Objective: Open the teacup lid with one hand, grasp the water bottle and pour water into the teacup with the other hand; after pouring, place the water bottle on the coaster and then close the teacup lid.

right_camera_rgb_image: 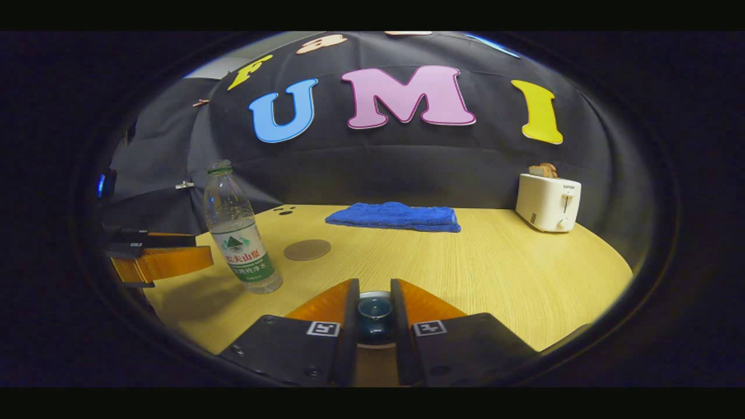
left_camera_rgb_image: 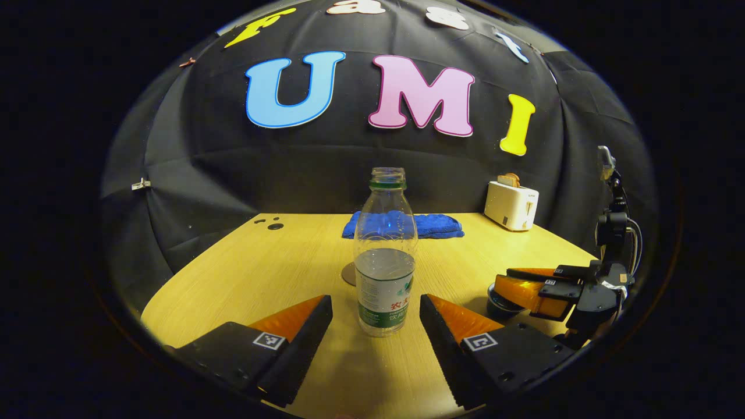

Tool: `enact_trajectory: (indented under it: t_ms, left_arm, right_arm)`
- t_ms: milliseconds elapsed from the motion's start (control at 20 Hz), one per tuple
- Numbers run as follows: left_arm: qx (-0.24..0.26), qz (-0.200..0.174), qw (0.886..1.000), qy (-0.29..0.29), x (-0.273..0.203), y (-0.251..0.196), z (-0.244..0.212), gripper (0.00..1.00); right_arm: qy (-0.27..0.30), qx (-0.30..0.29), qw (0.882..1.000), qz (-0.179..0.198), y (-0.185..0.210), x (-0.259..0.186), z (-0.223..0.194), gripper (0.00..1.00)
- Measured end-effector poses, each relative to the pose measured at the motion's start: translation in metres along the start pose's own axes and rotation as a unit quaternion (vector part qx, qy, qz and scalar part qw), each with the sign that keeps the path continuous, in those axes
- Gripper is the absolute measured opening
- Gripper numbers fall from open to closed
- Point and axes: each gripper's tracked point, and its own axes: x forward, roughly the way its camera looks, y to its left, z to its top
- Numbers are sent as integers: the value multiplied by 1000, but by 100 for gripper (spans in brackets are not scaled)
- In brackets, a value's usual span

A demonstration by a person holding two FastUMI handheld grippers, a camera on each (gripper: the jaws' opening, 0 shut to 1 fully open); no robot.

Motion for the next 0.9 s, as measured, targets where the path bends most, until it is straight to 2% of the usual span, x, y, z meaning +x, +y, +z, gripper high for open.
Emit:
enact_trajectory:
  t_ms: [50, 100, 200, 250, 300, 350, 600, 900]
  left_arm:
    - [4, -4, 1000, 4, 2, -3, -2, 95]
    - [6, -8, 1000, 8, 6, -5, -5, 95]
    - [2, -11, 1000, 15, 11, -8, -10, 95]
    - [0, -11, 1000, 15, 15, -9, -11, 95]
    - [-3, -13, 1000, 15, 19, -10, -11, 95]
    - [-6, -15, 1000, 12, 24, -11, -9, 95]
    - [0, -13, 1000, -6, 58, -9, 1, 95]
    - [3, -23, 1000, -5, 93, -12, 0, 95]
  right_arm:
    - [3, -2, 1000, 1, 0, 2, -1, 35]
    - [5, -6, 1000, 4, 0, 0, -1, 27]
    - [4, -11, 1000, 7, 0, 1, 4, 27]
    - [2, -13, 1000, 6, -1, 0, 8, 22]
    - [-1, -14, 1000, 5, -3, 1, 12, 22]
    - [-3, -13, 1000, 5, -5, 1, 17, 27]
    - [-15, -7, 1000, -11, -26, -6, 40, 27]
    - [-5, -14, 999, -41, -60, -21, 36, 27]
